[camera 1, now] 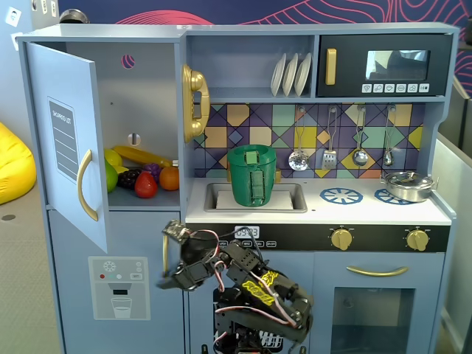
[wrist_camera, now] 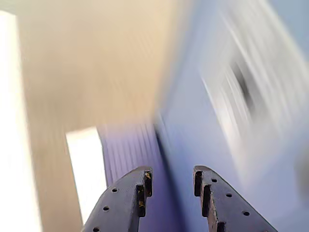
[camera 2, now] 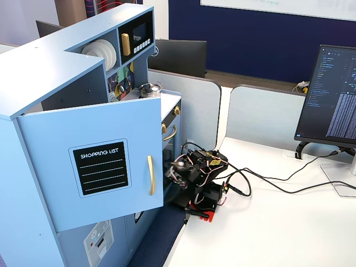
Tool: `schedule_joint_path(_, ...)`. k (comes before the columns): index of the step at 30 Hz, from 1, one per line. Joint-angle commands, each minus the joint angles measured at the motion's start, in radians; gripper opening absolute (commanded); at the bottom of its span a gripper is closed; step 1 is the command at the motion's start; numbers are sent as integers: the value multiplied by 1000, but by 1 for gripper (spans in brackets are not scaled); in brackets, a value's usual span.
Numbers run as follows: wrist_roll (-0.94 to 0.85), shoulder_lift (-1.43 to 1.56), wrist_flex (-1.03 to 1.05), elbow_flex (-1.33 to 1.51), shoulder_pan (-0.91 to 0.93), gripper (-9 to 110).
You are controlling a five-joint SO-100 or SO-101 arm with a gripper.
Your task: Close the left cabinet door
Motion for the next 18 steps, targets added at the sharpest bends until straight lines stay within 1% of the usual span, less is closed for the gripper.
schedule_joint_path(1,-133,-104,-213,-127,-227,0)
schedule_joint_path(4,-190,-227,-351,-207,-324,0)
schedule_joint_path(9,-229,-351,-482,-253,-385,0)
schedule_joint_path(18,-270,-583,-621,-374,-456,0)
